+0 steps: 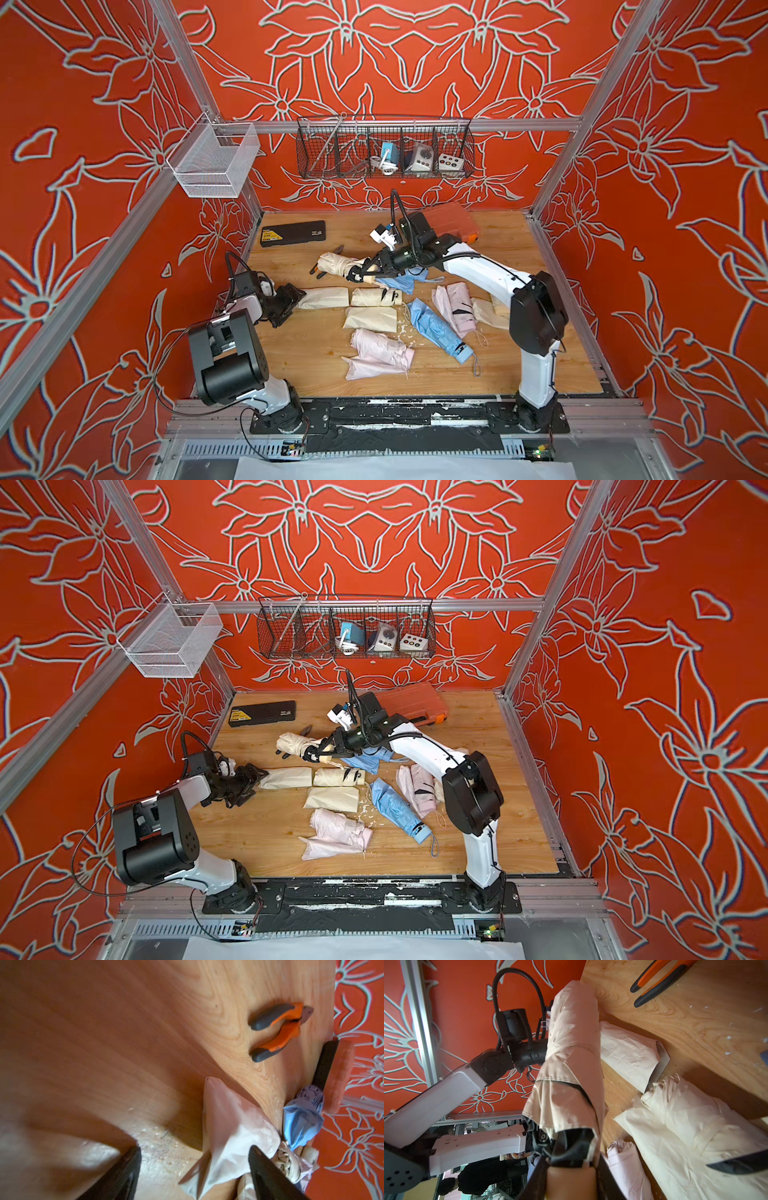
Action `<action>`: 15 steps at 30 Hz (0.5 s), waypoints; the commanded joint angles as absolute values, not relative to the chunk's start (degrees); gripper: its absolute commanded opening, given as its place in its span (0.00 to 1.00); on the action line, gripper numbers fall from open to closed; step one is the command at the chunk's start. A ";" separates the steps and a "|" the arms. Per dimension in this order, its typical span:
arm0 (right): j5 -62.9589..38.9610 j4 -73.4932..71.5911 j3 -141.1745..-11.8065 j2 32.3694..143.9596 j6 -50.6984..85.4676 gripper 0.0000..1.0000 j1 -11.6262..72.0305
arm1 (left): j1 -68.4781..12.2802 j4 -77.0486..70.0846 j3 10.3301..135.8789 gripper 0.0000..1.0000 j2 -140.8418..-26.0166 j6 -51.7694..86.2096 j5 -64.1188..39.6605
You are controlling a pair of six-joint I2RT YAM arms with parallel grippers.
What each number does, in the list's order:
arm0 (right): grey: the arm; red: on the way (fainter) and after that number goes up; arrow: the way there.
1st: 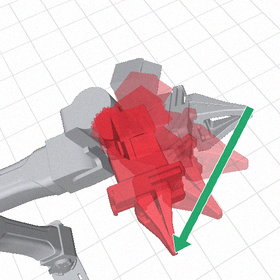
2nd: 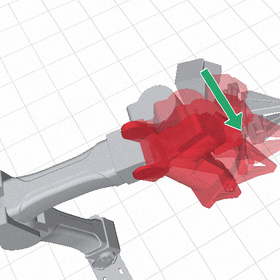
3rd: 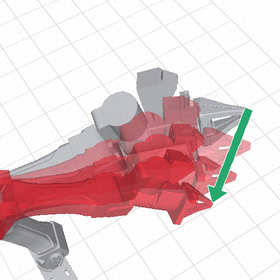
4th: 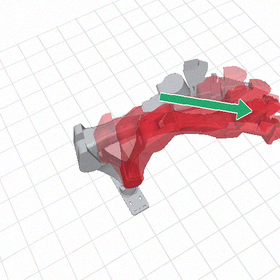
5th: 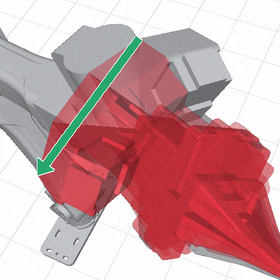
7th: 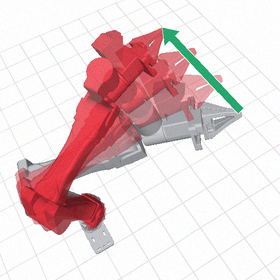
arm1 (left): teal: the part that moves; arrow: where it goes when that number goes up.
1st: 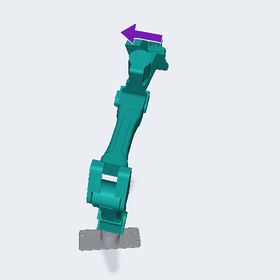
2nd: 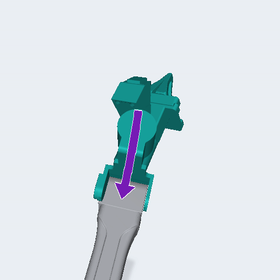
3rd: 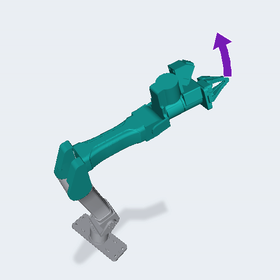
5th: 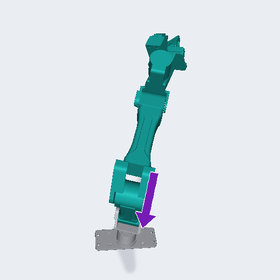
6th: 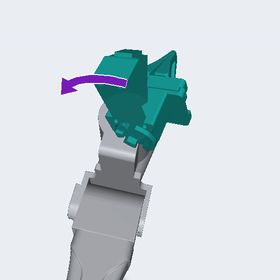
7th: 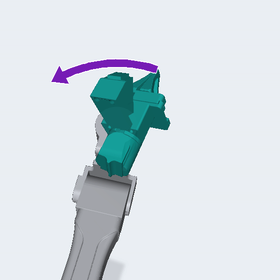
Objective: Take umbrellas out of sleeves
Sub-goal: Place the umbrella in the umbrella sleeve.
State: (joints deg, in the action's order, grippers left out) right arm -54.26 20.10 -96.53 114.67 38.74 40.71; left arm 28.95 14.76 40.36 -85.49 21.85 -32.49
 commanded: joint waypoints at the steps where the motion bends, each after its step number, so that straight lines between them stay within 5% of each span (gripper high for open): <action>1: -56.43 17.86 -101.17 118.43 37.75 0.00 43.08 | 30.62 16.25 39.24 0.91 -82.56 23.27 -29.89; 15: -57.23 19.90 -117.53 138.08 38.77 0.00 48.18 | 32.52 16.26 37.30 0.95 -76.80 24.13 -28.80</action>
State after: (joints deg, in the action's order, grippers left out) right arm -54.33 21.61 -113.23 136.88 38.63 47.64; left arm 32.29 15.53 37.91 -78.02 24.08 -28.25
